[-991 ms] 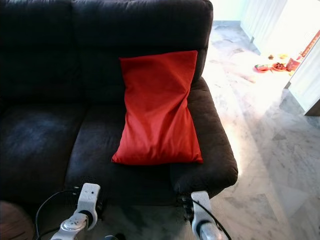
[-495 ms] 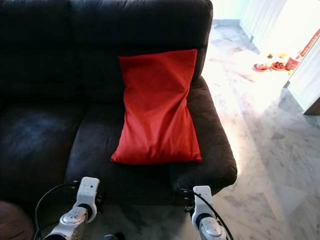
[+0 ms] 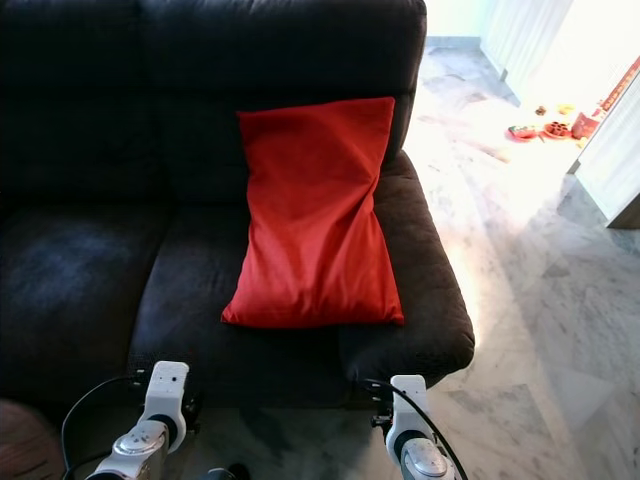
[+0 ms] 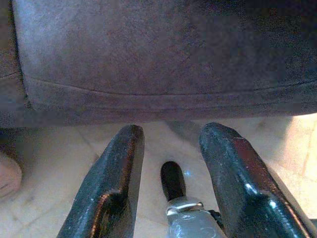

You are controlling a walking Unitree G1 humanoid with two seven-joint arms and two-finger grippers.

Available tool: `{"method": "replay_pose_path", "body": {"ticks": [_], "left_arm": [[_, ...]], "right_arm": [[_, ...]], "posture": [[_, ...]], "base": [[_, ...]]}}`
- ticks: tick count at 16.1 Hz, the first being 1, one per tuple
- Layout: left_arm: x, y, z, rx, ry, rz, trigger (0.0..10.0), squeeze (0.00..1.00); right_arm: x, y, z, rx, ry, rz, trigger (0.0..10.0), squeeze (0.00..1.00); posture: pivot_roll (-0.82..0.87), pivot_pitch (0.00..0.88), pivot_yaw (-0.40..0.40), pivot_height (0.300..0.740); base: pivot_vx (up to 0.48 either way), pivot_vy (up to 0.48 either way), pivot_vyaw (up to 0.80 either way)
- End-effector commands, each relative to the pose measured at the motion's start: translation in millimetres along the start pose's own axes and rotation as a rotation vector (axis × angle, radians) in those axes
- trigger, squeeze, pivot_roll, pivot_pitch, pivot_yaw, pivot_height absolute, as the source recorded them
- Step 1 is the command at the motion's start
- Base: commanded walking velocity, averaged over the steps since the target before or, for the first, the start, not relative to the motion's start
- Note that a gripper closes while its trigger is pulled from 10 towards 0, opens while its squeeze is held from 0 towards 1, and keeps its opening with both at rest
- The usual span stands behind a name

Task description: Move the pillow to the sofa from floor

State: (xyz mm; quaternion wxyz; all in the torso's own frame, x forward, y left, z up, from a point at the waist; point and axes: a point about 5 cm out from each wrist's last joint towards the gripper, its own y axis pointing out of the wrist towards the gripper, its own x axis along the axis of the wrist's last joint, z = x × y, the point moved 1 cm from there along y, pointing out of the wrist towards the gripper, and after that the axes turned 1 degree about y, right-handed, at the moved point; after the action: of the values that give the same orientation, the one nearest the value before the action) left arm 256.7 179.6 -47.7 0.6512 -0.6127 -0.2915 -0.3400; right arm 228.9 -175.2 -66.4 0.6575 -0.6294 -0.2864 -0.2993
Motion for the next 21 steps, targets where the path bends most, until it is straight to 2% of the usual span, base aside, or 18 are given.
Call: {"method": "replay_pose_path", "body": {"ticks": [1,2,4,6,7,8,11,15,16,19,20,21], "left_arm": [[-9,-2.9,6.1,0.018,-0.019,0.028,10.0,0.00],[-9,-2.9,6.1,0.018,-0.019,0.028,10.0,0.00],[-15,-6.2,18.9,0.048,-0.025,0.035,10.0,0.00],[-19,-8.8,28.7,0.072,-0.010,0.046,10.0,0.00],[-20,-9.2,30.6,0.095,-0.035,0.049,10.0,0.00],[-20,-8.9,28.0,0.097,-0.056,0.046,10.0,0.00],[-7,-3.7,10.9,0.055,-0.046,-0.003,10.0,0.00],[0,-1.6,2.1,0.034,-0.053,-0.035,10.0,0.00],[9,0.8,-1.3,-0.001,-0.031,-0.065,10.0,0.00],[22,3.6,1.0,-0.066,0.057,-0.093,10.0,0.00],[22,3.5,6.5,-0.050,0.071,-0.089,10.0,0.00],[21,2.4,19.6,0.032,-0.013,-0.085,10.0,0.00]], "right_arm": [[-2,-0.3,0.4,-0.008,0.020,0.009,10.0,0.00],[-2,-0.3,0.4,-0.008,0.020,0.009,10.0,0.00],[1,1.6,8.4,0.007,0.012,-0.003,10.0,0.00],[7,3.4,13.5,0.032,-0.007,-0.016,10.0,0.00],[17,5.6,11.6,0.052,-0.031,-0.043,10.0,0.00],[23,6.3,7.8,0.057,-0.048,-0.060,10.0,0.00],[36,6.9,-11.0,-0.002,-0.007,-0.100,10.0,0.00],[31,3.5,-23.8,-0.034,0.013,-0.090,10.0,0.00],[27,2.6,-24.8,-0.034,0.003,-0.076,10.0,0.00],[19,3.5,-16.3,-0.062,0.065,-0.048,10.0,0.00],[14,3.6,-10.0,-0.055,0.068,-0.027,10.0,0.00],[9,4.0,0.9,-0.003,0.014,0.003,10.0,0.00]], "posture": [[0.07,0.136,-0.051,0.740],[0.07,0.136,-0.051,0.740],[0.07,0.130,-0.045,0.740],[0.04,0.101,-0.083,0.740],[0.04,0.076,-0.107,0.740],[0.03,0.073,-0.108,0.740],[0.02,0.087,-0.094,0.740],[0.04,0.054,-0.077,0.740],[0.06,0.051,-0.054,0.740],[0.09,0.039,-0.028,0.740],[0.09,0.029,-0.034,0.740],[0.09,0.037,-0.052,0.740]], "base": [[0.000,0.000,0.00],[0.000,0.000,0.00],[0.000,0.000,0.00],[0.000,0.000,0.00],[0.000,0.000,0.00],[0.000,0.000,0.00],[0.000,0.000,0.00],[0.000,0.000,0.00],[0.000,0.000,0.00],[0.000,0.000,0.00],[0.000,0.000,0.00],[0.000,0.000,0.00]]}}
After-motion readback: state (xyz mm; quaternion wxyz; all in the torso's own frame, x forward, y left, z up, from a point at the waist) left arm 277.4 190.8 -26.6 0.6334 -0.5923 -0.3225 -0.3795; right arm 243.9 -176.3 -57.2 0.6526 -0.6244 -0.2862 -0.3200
